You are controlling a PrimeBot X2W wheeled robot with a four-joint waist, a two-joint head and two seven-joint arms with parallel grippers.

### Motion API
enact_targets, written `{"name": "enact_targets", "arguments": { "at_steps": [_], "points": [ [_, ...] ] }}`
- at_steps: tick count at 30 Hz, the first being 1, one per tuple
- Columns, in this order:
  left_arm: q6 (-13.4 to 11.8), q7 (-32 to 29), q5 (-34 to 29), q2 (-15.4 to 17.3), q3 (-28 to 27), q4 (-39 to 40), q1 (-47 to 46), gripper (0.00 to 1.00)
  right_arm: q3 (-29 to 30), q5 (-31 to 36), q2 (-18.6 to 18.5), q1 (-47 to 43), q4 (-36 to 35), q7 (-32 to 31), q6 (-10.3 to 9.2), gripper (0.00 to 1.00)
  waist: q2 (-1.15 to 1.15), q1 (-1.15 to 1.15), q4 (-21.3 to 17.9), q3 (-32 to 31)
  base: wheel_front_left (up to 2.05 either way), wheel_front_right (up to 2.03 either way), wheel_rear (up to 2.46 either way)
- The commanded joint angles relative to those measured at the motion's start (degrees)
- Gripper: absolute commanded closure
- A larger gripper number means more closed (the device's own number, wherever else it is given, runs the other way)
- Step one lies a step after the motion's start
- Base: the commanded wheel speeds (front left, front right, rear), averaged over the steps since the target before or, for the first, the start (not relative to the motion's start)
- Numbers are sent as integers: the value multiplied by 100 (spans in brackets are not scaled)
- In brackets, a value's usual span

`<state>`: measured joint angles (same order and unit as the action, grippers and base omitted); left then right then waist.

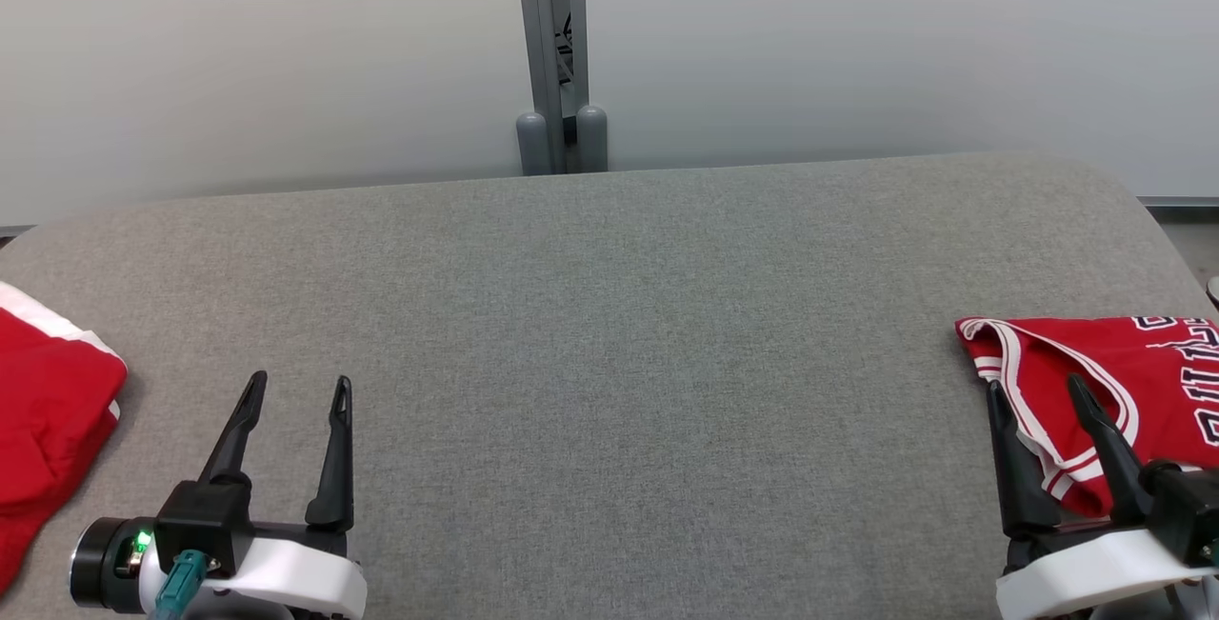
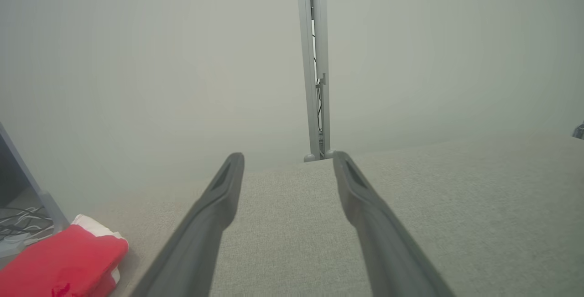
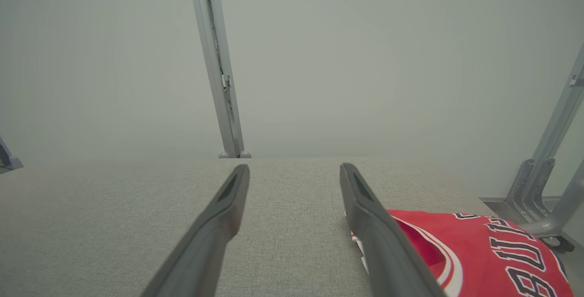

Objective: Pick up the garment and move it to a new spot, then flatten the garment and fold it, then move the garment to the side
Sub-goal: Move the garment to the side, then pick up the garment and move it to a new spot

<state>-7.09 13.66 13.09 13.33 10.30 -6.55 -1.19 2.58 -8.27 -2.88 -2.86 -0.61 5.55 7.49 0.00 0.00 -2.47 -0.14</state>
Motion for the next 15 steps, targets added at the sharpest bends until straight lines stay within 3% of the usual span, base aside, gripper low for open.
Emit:
{"name": "enact_targets", "arguments": {
  "at_steps": [1,15],
  "points": [
    [-15,-13,14,32,13,10,58,0,14,-41,-11,-8,-33,-21,2,0,0,0,0,3,0,0,0],
    [-55,-81,62,62,82,18,38,0,27,-192,-9,-4,9,20,2,0,0,0,34,20,0,0,0]
  ]
}}
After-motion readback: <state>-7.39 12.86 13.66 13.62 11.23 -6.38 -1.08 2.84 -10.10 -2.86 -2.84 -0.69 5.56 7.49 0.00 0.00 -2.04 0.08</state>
